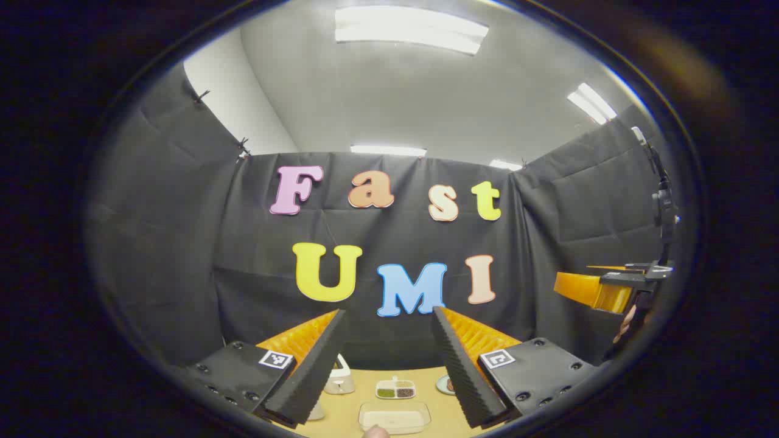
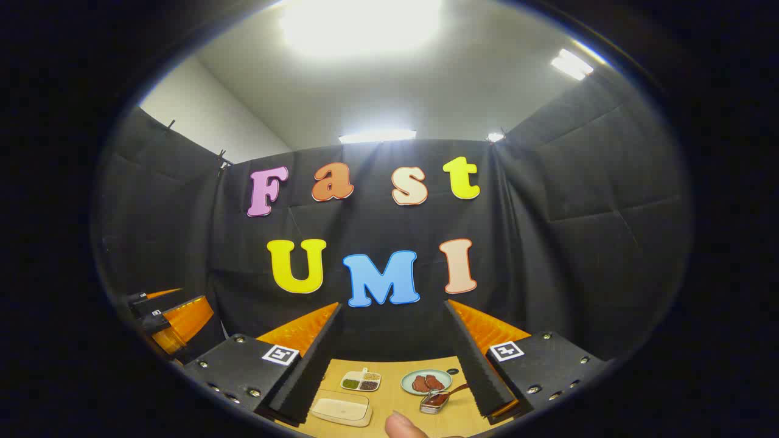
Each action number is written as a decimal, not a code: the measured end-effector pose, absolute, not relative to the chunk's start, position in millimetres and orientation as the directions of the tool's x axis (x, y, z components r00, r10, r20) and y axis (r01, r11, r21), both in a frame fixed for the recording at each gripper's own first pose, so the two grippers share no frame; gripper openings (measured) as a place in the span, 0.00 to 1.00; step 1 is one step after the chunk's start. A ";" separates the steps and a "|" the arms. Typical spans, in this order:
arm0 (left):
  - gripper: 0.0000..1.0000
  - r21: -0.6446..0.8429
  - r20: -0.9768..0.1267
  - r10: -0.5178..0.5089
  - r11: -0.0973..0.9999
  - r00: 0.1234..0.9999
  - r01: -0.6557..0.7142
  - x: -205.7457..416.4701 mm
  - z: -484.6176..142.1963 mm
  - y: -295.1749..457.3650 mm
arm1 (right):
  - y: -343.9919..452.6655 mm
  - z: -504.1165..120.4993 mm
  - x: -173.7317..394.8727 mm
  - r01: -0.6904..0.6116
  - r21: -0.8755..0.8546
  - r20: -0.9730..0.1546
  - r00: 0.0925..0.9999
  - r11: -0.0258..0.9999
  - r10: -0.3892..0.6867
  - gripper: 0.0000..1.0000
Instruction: Close the left gripper, press the button to open the rice cooker; take a wooden spoon from the chopstick holder with the right hand, scoop a spoonful of rice and pour it into the rice cooker, then put the wooden spoon back into the chopstick holder.
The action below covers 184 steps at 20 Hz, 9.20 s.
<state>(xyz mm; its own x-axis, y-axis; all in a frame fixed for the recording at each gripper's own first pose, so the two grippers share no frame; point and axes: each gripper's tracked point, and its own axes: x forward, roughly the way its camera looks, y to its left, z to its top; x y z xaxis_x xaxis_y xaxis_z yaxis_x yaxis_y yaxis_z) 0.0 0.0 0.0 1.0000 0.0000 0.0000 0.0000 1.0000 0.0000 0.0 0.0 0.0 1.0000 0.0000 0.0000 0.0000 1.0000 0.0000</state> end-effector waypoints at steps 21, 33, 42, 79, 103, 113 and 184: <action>0.92 0.022 -0.035 0.096 0.995 0.995 -0.096 -6.0 -13.0 3.9 | 4.5 -12.6 7.6 -0.062 -0.003 -0.018 0.998 0.998 0.062 0.98; 0.92 0.072 -0.088 0.258 0.965 0.962 -0.252 2.2 -65.5 89.1 | 81.8 -46.9 32.8 -0.173 0.040 -0.048 0.983 0.984 0.175 0.98; 0.69 0.056 -0.285 0.300 0.953 0.911 -0.296 44.9 -189.8 230.1 | 171.2 -54.0 60.9 -0.099 -0.036 -0.061 0.993 0.994 0.097 0.98; 0.12 0.084 -0.463 0.407 0.904 0.787 -0.418 160.0 -390.3 381.6 | 230.7 -113.2 94.1 -0.007 -0.194 -0.205 0.978 0.981 -0.034 0.99; 0.07 0.029 -0.212 0.399 0.915 0.892 -0.402 136.3 -263.8 343.0 | 128.8 -91.7 53.8 0.124 -0.146 -0.156 0.977 0.982 -0.146 0.98; 0.07 0.011 -0.168 0.410 0.910 0.897 -0.414 82.3 -207.0 236.7 | -19.2 -126.9 57.1 0.157 -0.069 -0.191 0.967 0.985 -0.168 0.98; 0.78 0.096 -0.290 0.566 0.819 0.771 -0.565 -108.0 -194.5 251.0 | 168.0 -520.2 158.7 -0.384 0.130 -0.713 0.604 0.914 0.355 0.19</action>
<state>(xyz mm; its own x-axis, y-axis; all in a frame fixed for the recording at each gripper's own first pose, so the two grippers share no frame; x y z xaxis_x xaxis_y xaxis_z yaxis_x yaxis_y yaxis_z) -108.0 251.0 -194.5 0.7714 0.5662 -0.2904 -0.5653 0.8193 0.0958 158.7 168.0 -520.2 0.6042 0.3552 -0.7132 -0.3840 0.9142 0.1299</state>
